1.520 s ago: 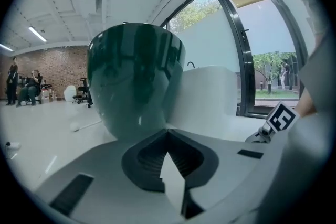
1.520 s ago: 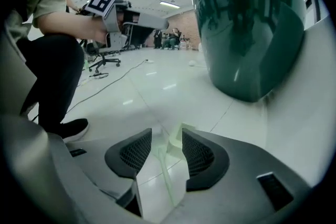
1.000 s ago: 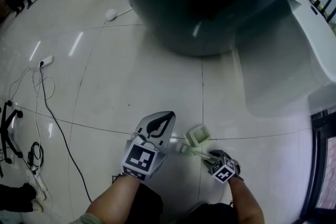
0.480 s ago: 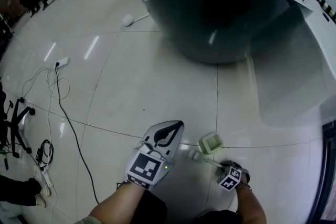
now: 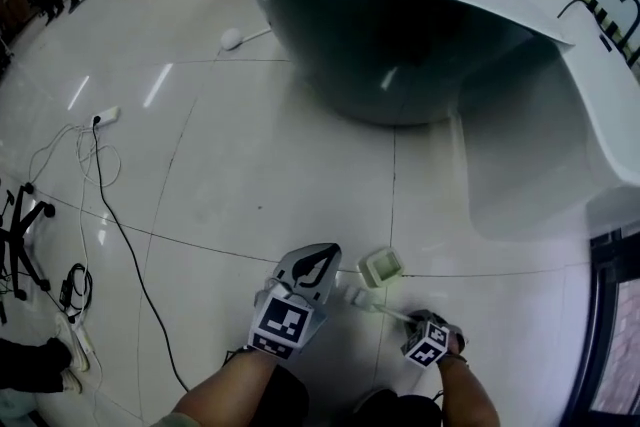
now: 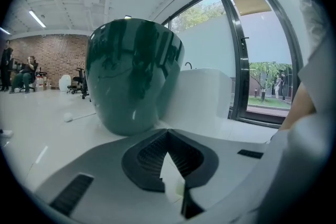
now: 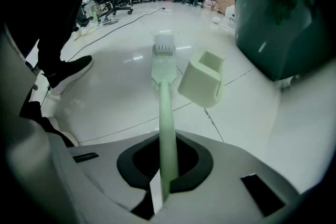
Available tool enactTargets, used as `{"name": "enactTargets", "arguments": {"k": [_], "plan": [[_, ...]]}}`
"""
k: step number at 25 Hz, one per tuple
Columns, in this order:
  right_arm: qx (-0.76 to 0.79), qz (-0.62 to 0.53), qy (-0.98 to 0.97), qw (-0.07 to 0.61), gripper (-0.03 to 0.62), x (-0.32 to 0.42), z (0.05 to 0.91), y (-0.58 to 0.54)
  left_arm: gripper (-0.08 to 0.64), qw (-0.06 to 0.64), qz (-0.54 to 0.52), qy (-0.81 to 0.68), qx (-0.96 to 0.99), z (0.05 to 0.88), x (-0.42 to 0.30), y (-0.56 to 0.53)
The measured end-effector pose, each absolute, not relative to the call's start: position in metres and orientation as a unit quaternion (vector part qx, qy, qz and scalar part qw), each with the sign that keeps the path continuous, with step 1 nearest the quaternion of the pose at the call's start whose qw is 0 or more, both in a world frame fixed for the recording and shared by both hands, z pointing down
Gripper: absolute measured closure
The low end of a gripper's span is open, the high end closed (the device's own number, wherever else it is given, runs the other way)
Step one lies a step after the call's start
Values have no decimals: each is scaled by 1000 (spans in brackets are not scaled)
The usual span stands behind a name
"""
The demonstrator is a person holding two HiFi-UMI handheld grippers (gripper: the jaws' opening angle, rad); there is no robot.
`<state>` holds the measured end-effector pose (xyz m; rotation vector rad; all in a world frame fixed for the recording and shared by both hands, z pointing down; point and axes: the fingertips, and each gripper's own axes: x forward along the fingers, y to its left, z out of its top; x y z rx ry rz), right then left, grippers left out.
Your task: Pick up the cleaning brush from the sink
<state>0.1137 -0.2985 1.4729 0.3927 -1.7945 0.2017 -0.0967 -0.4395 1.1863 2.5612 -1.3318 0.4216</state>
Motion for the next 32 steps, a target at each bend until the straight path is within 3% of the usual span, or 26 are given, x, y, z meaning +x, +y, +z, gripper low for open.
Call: {"name": "enactTargets", "arguments": {"k": [5, 9, 19, 25, 32], "plan": [[187, 129, -774, 592, 609, 103, 1353, -277, 566, 140, 228, -495, 826, 1164, -122, -401], [197, 153, -775, 580, 609, 89, 1233, -261, 566, 156, 280, -478, 818, 1091, -129, -343], [290, 191, -770, 535, 609, 62, 895, -247, 566, 159, 249, -519, 802, 752, -186, -304], [388, 190, -789, 437, 609, 30, 687, -232, 566, 120, 193, -516, 826, 552, -209, -279], [488, 158, -801, 308, 609, -5, 488, -190, 566, 102, 178, -517, 831, 434, -263, -203]]}}
